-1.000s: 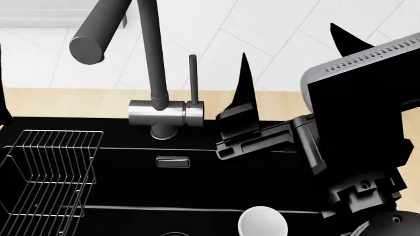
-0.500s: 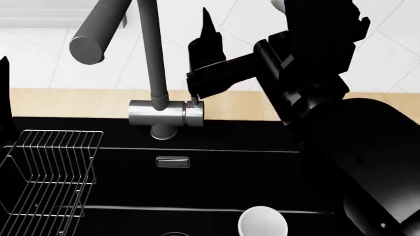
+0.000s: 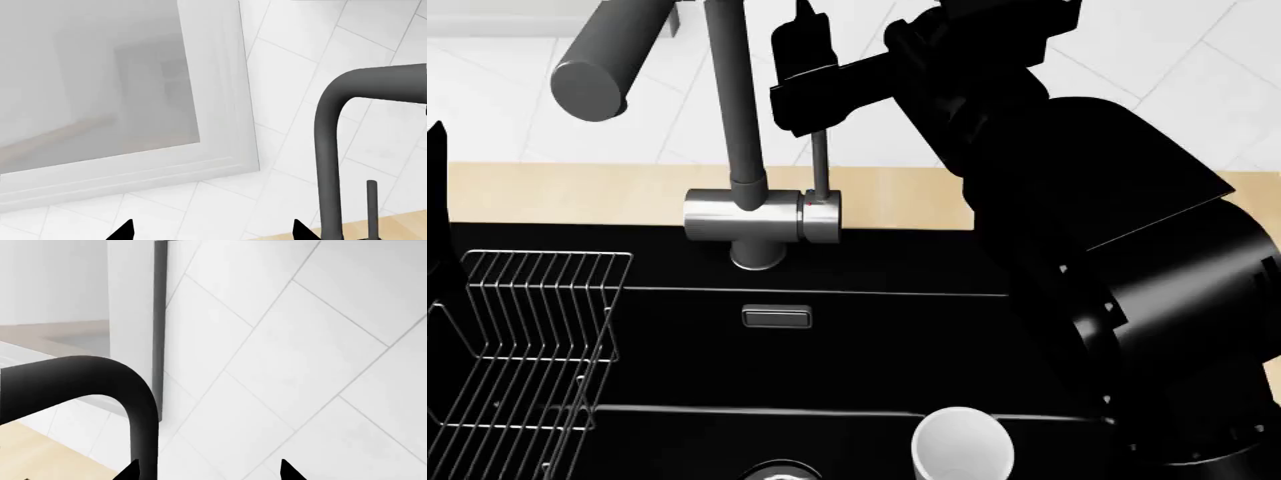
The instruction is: Turn on the sink faucet.
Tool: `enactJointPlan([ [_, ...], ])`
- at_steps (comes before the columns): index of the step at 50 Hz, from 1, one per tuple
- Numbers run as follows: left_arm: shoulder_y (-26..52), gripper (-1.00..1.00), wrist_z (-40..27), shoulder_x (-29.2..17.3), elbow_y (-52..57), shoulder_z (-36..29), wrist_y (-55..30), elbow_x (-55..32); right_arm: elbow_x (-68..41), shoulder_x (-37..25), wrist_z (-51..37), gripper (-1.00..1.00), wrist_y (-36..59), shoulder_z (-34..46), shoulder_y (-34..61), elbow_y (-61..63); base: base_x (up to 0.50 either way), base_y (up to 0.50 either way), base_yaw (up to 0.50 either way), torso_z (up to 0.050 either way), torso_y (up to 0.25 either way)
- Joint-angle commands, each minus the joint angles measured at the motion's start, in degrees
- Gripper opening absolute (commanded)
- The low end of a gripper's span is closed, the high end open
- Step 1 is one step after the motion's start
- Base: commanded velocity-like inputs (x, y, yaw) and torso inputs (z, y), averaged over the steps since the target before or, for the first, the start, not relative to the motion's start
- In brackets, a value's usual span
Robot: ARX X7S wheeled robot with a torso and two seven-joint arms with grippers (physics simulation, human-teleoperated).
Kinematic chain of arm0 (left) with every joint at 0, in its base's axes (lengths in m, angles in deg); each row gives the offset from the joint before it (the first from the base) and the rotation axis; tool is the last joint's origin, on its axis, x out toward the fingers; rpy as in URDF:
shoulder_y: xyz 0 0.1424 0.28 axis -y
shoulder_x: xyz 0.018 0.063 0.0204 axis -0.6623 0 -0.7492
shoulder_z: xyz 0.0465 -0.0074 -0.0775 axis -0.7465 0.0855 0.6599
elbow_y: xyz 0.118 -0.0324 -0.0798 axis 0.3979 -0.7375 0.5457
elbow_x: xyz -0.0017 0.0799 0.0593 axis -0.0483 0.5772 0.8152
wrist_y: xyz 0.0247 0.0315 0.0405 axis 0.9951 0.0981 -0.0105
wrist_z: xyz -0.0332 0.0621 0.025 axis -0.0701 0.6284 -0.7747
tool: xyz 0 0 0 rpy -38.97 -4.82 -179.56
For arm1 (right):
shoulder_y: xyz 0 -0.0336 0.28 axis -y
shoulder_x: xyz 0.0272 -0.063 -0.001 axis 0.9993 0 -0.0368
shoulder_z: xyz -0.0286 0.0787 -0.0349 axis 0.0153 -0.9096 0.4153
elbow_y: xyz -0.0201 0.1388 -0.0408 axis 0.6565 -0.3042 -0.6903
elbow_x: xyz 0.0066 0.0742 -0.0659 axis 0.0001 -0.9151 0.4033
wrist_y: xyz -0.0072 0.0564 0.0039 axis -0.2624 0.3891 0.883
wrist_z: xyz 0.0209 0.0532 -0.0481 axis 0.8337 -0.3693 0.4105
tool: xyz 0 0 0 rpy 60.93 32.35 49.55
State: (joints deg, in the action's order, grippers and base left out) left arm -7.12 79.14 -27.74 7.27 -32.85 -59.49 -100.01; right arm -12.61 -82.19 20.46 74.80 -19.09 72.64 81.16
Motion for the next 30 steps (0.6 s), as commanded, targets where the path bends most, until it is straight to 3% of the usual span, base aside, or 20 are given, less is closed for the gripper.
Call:
enactJointPlan([
  [1, -0.2, 1.0, -0.4, -0.4, 0.0, -0.5, 0.7, 0.1, 2.9, 2.2, 2.8, 1.0, -1.9, 2.7, 5.5, -8.5, 0.0, 0.0, 0.0, 0.023, -0.234],
  [14, -0.2, 1.0, -0.6, -0.6, -0.1, -0.6, 0.7, -0.3, 2.6, 3.2, 3.4, 1.0, -2.2, 3.2, 6.5, -8.8, 0.0, 0.0, 0.0, 0.026, -0.219],
  [30, -0.1, 1.0, -1.9, -0.3, 0.0, -0.1, 0.0, -0.6, 3.3, 5.6, 5.0, 1.0, -6.2, 3.7, 6.1, -15.2, 0.0, 0.0, 0.0, 0.001, -0.003],
])
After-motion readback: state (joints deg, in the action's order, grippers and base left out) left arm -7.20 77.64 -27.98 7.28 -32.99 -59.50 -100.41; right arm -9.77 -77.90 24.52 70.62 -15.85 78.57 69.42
